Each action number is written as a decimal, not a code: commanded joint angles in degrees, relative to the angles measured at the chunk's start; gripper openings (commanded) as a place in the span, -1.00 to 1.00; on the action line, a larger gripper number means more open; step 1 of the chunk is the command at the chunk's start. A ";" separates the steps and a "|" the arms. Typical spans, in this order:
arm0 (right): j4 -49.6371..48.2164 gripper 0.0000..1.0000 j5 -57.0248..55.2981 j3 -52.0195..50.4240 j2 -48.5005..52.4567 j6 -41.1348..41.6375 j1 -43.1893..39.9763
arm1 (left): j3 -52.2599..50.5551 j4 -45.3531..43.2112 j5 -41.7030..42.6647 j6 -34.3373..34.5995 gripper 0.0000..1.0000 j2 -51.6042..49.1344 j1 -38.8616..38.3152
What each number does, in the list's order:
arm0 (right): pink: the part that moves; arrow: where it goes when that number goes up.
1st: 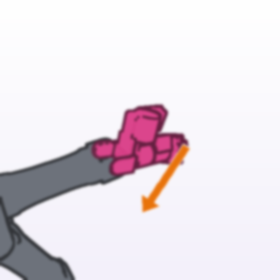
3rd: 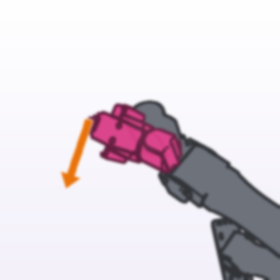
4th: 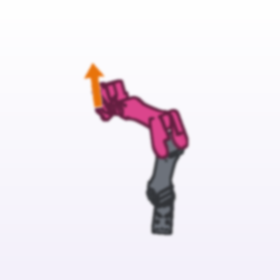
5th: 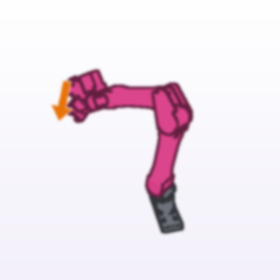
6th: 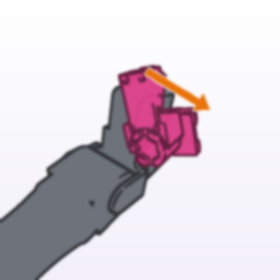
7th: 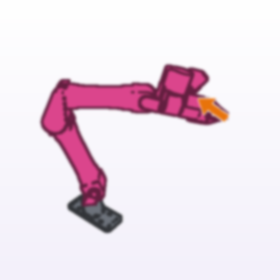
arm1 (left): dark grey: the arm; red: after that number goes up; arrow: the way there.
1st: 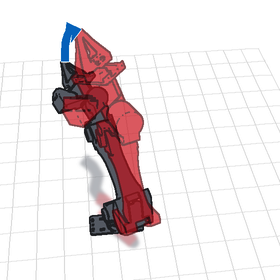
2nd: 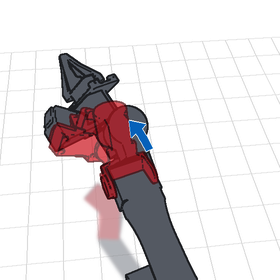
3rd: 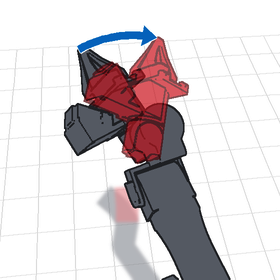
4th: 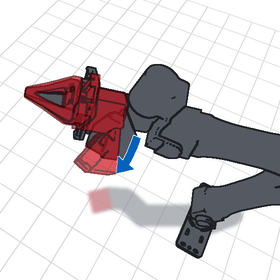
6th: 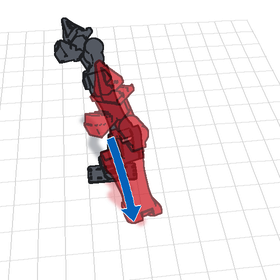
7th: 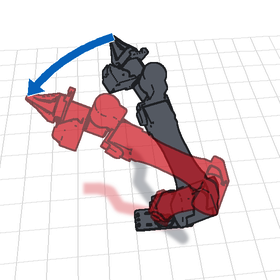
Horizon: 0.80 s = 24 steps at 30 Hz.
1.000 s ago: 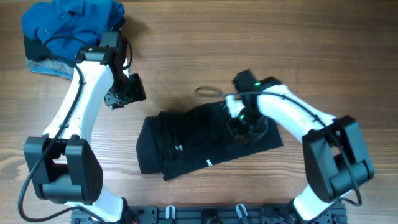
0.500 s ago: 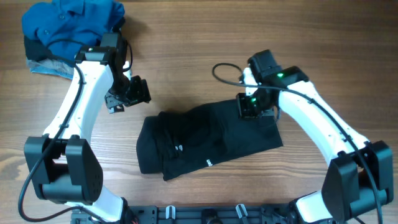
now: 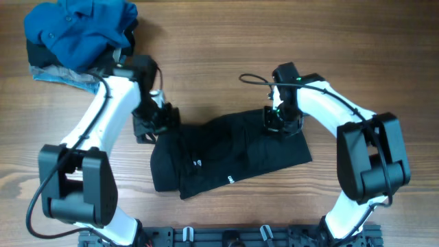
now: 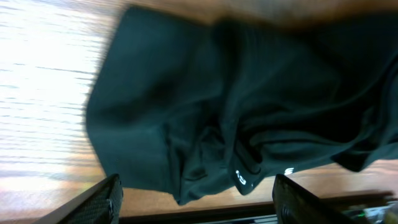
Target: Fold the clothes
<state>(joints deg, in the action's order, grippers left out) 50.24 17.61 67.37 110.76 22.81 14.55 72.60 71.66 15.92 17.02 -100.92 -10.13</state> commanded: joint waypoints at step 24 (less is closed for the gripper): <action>-1.84 -0.21 -0.20 -0.57 -14.95 -7.78 -11.19 | -14.12 -18.05 4.24 -0.92 0.78 0.96 -0.48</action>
<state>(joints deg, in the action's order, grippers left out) 47.22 17.91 67.11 98.52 18.92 3.79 58.65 53.17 19.05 22.04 -100.90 -12.21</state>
